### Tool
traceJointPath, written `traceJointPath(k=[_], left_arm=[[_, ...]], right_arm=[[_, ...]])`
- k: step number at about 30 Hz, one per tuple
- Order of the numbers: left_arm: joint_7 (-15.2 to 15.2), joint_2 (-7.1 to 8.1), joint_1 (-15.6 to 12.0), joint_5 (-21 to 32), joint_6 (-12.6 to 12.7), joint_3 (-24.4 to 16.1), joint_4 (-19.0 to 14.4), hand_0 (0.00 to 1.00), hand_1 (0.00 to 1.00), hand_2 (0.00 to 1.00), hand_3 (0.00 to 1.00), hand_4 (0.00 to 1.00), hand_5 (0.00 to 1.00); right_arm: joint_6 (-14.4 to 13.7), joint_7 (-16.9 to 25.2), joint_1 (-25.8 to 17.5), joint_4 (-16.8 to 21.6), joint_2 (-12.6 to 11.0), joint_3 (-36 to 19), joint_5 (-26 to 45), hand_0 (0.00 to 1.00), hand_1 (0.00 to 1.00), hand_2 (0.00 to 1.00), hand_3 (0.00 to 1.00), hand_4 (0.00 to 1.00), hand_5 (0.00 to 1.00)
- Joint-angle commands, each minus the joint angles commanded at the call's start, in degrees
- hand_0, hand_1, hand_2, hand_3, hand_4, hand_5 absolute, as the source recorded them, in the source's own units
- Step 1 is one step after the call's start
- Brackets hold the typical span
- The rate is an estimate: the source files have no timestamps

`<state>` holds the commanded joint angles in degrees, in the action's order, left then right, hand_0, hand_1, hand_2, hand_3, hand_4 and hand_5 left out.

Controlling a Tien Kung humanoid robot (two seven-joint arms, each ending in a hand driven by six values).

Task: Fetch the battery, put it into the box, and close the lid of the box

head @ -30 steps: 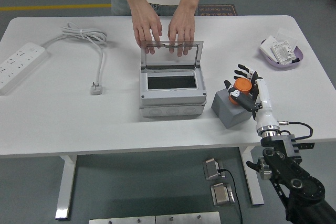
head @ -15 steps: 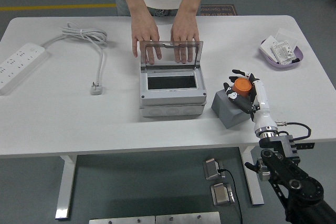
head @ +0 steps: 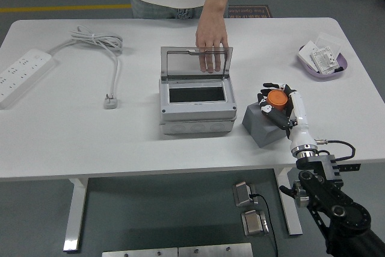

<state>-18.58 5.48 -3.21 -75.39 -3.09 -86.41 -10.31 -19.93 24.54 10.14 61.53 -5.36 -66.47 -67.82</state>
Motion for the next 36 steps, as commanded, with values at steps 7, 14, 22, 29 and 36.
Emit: traceJointPath(k=[7,14,22,29,36], left_arm=[[0.1,0.0,0.0,0.0,0.1,0.0,0.0,0.73,0.74,0.72,0.781,0.826,0.502],[0.1,-0.06,0.0,-0.1,0.1,0.1,0.0,0.73,0.74,0.72,0.78,0.829,0.501],[0.0,-0.01,-0.1,-0.1,0.2,0.0,0.0,0.73,0.74,0.72,0.78,0.828,0.5],[0.0,-0.02,-0.2,-0.1,0.2,0.0,0.0,0.73,0.741,0.721,0.78,0.829,0.5],[0.1,-0.05,-0.1,0.0,0.4,0.0,0.0,0.73,0.741,0.722,0.78,0.829,0.499]], right_arm=[[0.2,-0.2,0.0,-0.3,0.0,0.4,1.1,0.518,0.514,0.478,0.486,0.154,0.002],[0.6,-1.3,0.5,-0.3,-0.4,0.9,1.7,0.484,0.489,0.455,0.458,0.032,0.022],[0.6,-2.0,1.4,0.6,-0.9,1.2,3.1,0.484,0.493,0.461,0.451,0.002,0.012],[0.7,-2.2,2.0,1.0,-1.3,0.9,3.2,0.474,0.48,0.451,0.421,0.002,0.002],[0.5,-2.3,2.3,1.1,-1.6,0.6,2.9,0.475,0.483,0.456,0.393,0.002,0.002]])
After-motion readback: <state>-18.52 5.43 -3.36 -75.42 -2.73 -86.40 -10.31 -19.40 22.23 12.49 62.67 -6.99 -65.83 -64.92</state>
